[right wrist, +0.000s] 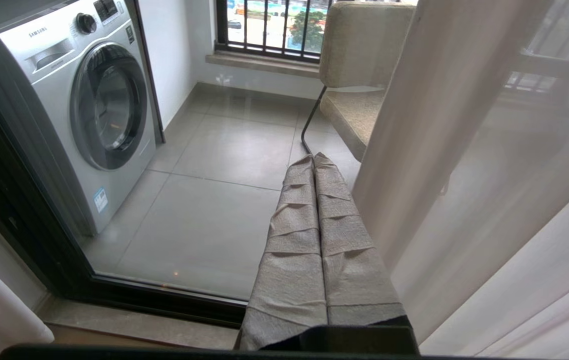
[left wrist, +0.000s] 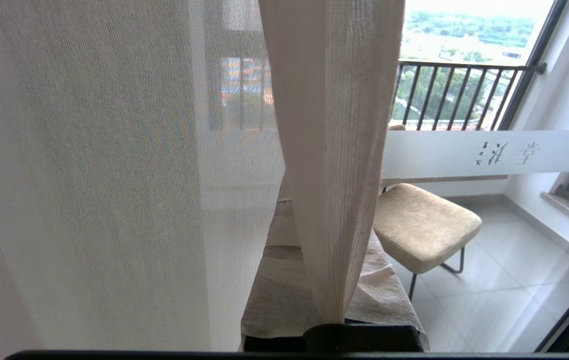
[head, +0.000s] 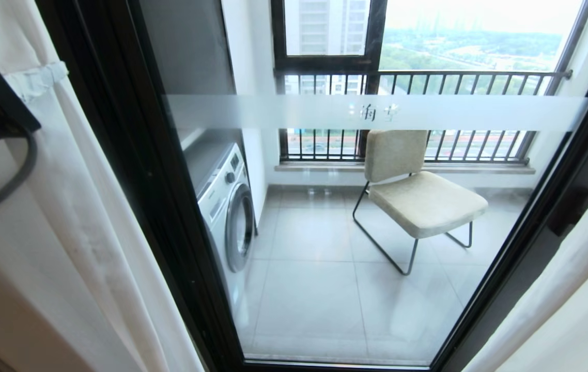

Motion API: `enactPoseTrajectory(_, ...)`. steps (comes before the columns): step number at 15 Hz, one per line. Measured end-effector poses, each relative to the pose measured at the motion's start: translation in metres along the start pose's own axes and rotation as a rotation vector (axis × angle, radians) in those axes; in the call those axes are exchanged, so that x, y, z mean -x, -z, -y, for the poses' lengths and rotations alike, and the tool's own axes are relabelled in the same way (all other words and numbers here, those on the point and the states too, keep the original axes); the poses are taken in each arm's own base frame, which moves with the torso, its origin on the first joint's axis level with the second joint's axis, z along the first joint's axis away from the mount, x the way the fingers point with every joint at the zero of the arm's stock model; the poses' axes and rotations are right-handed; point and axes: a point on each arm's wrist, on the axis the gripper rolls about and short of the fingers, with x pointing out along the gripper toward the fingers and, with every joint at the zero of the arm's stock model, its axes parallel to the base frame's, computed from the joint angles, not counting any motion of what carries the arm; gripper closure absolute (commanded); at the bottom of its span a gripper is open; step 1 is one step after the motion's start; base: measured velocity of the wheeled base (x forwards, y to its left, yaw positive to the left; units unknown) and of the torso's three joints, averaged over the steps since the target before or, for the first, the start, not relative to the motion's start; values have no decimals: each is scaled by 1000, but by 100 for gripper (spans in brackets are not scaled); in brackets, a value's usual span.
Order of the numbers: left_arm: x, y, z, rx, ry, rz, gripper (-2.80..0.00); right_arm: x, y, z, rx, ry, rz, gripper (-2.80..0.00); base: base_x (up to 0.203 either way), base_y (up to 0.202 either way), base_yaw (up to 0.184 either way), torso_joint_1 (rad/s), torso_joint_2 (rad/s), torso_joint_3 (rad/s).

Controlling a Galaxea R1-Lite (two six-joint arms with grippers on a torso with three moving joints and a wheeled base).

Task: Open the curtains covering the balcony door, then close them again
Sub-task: Close the inner curtains on both sides

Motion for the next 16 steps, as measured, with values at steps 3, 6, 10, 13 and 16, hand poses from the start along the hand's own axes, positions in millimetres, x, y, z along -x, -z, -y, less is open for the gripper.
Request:
enactPoseTrajectory(3,1,-1,0,-3,1,6,0,0,0,0,0,0,0,0,0,-193,2,2,2,2)
enactPoseTrajectory(6,2,-1,3,0,11,7,0,0,0,0,0,0,0,0,0,-192,3,3,4,2)
enactPoseTrajectory(10,2,0,5,3,26,2,0,0,0,0,0,0,0,0,0,-192,2,0,3,2)
enactPoseTrajectory(13,2,1,5,4,26,-1,0,0,0,0,0,0,0,0,0,-191,2,2,5,1)
enactPoseTrajectory(16,2,2,5,5,26,-6,0,0,0,0,0,0,0,0,0,-190,3,2,0,3)
